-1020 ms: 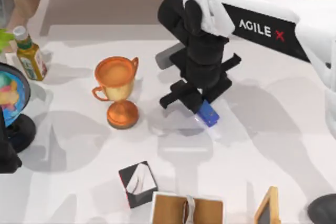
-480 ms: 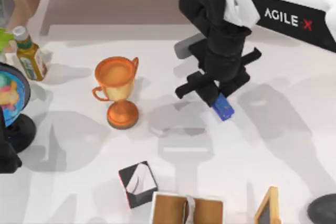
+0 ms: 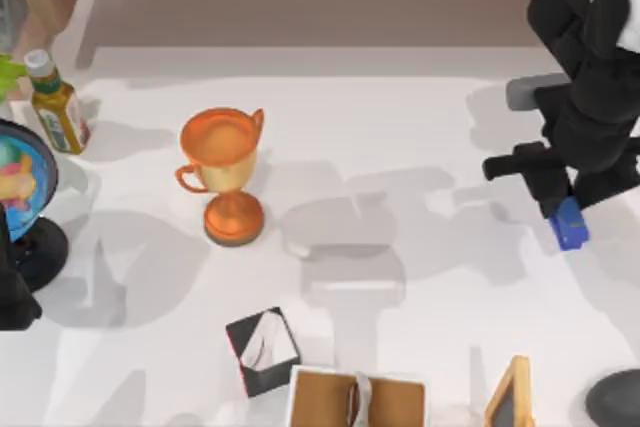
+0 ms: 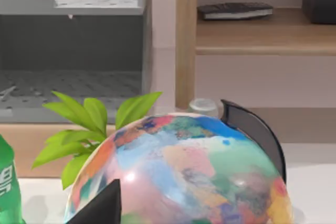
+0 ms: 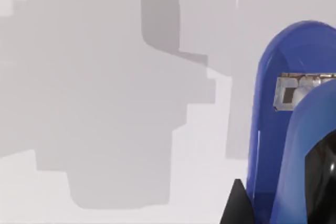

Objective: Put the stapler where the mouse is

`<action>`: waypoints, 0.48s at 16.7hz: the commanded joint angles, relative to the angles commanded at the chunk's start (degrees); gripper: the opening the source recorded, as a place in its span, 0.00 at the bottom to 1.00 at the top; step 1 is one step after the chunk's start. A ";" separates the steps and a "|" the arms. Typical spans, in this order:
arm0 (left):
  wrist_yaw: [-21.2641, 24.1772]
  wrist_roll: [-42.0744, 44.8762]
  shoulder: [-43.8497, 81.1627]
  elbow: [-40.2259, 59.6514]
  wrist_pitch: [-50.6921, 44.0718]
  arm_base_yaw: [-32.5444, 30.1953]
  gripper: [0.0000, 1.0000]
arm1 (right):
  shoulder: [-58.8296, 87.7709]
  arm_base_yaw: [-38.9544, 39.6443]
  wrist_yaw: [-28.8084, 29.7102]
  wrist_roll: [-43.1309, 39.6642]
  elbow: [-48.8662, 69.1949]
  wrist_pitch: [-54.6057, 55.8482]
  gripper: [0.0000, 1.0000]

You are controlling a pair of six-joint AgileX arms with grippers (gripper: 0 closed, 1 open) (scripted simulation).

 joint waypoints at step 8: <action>0.00 0.00 0.00 0.00 0.00 0.00 1.00 | -7.58 -6.45 0.25 2.75 -10.39 3.27 0.00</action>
